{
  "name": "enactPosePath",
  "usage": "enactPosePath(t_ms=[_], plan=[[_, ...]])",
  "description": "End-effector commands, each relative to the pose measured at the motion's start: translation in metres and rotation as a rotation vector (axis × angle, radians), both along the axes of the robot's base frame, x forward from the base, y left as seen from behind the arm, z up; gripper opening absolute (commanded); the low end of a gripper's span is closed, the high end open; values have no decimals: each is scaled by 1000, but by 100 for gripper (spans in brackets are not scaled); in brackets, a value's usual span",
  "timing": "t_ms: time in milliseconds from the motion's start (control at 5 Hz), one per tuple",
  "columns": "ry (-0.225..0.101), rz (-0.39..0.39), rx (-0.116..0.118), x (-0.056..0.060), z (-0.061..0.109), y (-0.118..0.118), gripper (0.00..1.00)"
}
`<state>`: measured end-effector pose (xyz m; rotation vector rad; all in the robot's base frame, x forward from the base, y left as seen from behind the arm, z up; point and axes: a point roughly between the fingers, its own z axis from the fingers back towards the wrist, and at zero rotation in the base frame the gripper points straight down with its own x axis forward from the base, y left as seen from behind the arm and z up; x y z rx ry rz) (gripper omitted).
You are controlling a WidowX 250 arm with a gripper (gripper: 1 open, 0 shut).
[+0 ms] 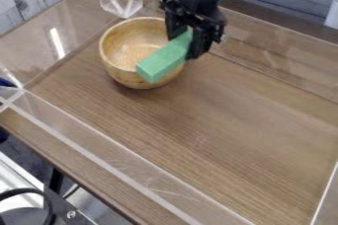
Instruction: Remove the green block from inside the brown bowl and put it on the table
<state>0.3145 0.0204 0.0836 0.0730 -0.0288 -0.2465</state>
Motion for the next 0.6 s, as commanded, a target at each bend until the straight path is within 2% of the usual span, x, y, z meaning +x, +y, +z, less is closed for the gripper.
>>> enactPosePath(t_ms=[0,400], plan=[[-2,-15,19,5,1,-11,0],[29,-129,-4,-22,-4,-60,0]])
